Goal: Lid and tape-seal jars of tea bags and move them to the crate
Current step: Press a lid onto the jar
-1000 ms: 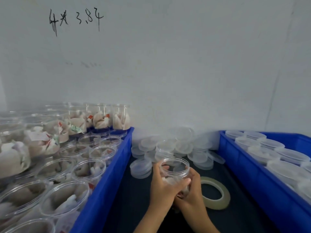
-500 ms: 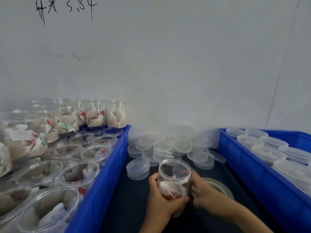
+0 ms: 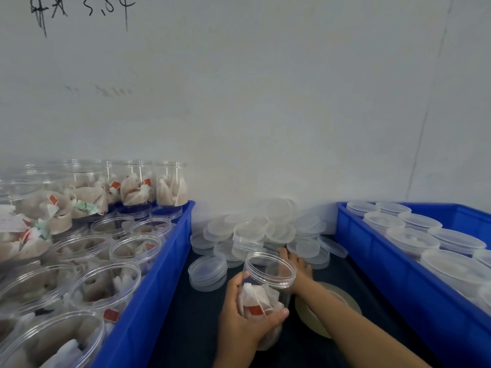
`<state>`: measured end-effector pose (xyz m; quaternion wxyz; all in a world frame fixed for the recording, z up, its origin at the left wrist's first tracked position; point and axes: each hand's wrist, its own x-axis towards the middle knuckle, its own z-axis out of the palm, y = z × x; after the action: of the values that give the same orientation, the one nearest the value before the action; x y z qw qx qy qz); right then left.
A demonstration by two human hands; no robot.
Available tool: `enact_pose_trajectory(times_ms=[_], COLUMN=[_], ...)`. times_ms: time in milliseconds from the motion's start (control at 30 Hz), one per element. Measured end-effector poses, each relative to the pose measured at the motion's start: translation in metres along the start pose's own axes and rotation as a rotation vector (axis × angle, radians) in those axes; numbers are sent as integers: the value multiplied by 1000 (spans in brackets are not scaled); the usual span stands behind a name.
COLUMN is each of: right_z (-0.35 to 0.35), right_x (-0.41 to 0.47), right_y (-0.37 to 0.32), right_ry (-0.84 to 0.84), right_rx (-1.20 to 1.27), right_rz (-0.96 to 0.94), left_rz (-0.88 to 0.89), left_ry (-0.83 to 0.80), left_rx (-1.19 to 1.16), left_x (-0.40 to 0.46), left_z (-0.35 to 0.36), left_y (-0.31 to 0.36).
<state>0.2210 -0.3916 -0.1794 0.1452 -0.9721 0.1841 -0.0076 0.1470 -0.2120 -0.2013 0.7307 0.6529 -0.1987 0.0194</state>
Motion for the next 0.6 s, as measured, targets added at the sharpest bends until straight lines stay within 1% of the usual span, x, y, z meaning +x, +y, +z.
enact_pose_trajectory(times_ms=[100, 167, 233, 300, 367, 433, 500, 600], right_z=[0, -2, -5, -11, -21, -34, -41, -38], right_x=[2, -2, -9, -20, -31, -44, -59, -87], right_y=[-2, -5, -9, -11, -11, -8, -1, 11], right_ry=[-62, -60, 17, 168, 299, 367, 377, 313], right_rx=[-80, -129, -161, -108, 125, 458, 704, 903], right_rz=[24, 28, -29, -120, -158, -125, -67, 60], left_rz=[-4, -3, 25, 31, 2, -32, -78, -100], left_ry=[7, 3, -6, -10, 6, 39, 96, 131], left_rx=[0, 6, 0, -3, -30, -24, -16, -11], left_x=[2, 2, 2, 2, 5, 8, 10, 7], left_z=[2, 3, 3, 3, 3, 3, 2, 1], left_y=[0, -1, 3, 6, 4, 5, 5, 9])
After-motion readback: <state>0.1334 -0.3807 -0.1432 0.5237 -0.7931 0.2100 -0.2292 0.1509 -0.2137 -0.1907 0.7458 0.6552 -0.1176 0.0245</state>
